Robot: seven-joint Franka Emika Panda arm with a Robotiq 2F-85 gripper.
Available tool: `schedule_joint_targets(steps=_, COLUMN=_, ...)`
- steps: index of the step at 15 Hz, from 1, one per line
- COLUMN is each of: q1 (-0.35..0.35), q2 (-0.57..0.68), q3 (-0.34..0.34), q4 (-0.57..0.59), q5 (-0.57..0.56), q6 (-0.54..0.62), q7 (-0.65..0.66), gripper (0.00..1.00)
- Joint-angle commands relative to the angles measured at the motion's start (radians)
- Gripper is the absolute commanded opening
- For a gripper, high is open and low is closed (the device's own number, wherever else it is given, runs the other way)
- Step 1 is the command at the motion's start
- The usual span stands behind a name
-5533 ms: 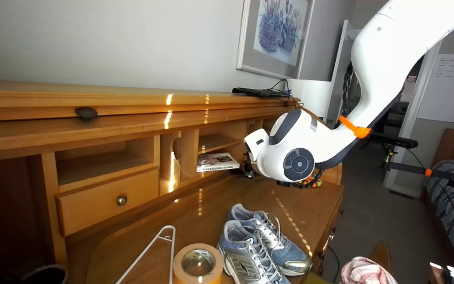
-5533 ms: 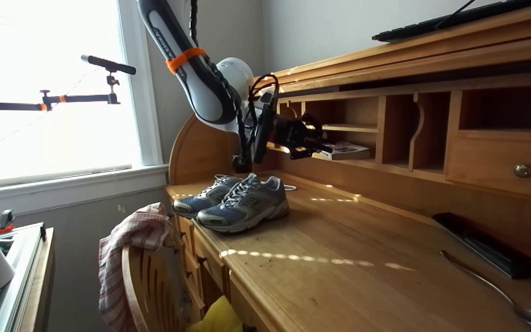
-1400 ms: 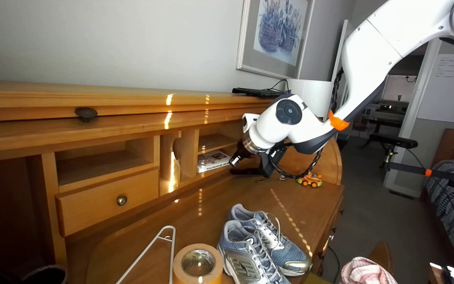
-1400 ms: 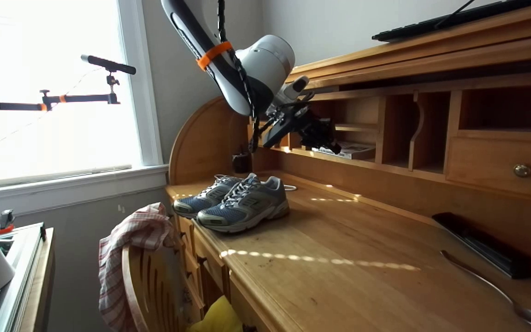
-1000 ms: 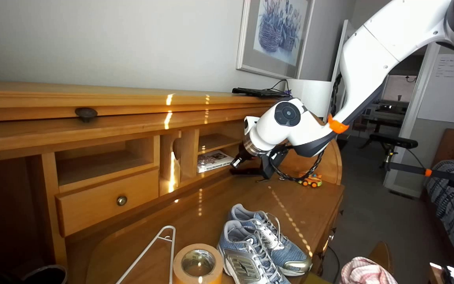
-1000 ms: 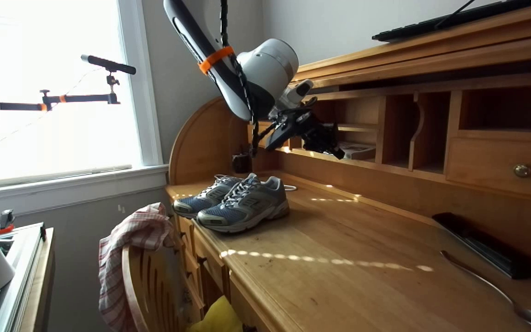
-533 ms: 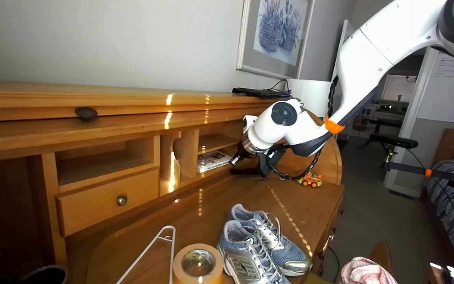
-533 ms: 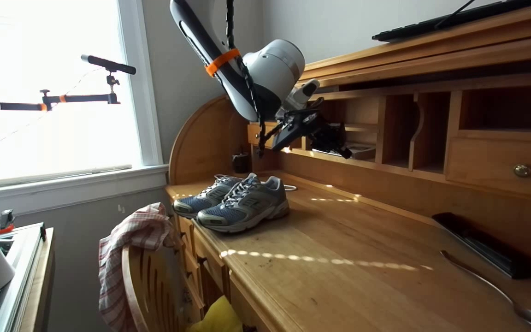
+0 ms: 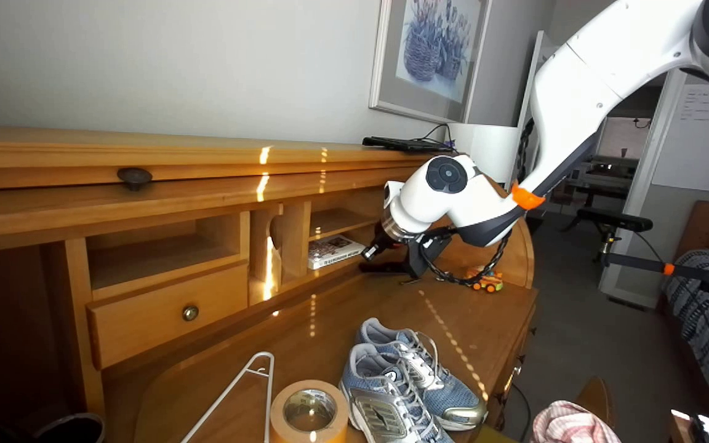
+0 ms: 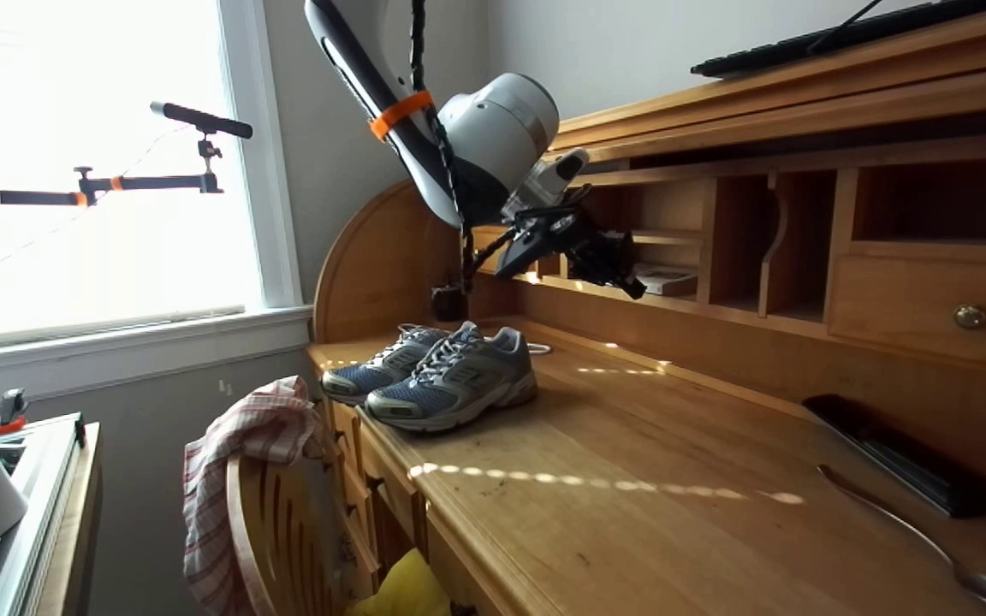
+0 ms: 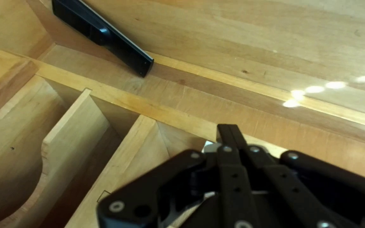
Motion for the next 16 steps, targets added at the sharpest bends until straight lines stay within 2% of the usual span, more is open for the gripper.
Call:
schedule_joint_targets(steps=1, q1=0.0, q2=-0.172, q3=0.001, q4=-0.206, q5=0.072, q6=-0.019, q7=-0.024, gripper=0.0)
schedule_joint_targets(steps=3, q1=-0.006, q2=-0.25, q3=0.002, q4=-0.309, q5=0.202, q6=-0.043, q7=-0.112, gripper=0.0)
schedule_joint_targets(steps=4, q1=0.026, q2=-0.285, q3=-0.036, q4=-0.361, q5=0.299, q6=-0.048, q7=-0.183, gripper=0.0)
schedule_joint_targets(steps=5, q1=-0.03, q2=-0.318, q3=0.021, q4=-0.419, q5=0.37, q6=-0.076, q7=-0.255, gripper=0.0)
schedule_joint_targets(steps=9, q1=-0.118, q2=-0.405, q3=0.118, q4=-0.57, q5=0.685, q6=-0.148, q7=-0.524, gripper=0.0)
schedule_joint_targets(steps=14, q1=-0.185, q2=-0.477, q3=0.234, q4=-0.616, q5=1.078, q6=-0.257, q7=-0.823, gripper=0.0)
schedule_joint_targets(steps=16, q1=-0.184, q2=-0.515, q3=0.26, q4=-0.603, q5=1.235, q6=-0.33, q7=-0.96, gripper=0.0)
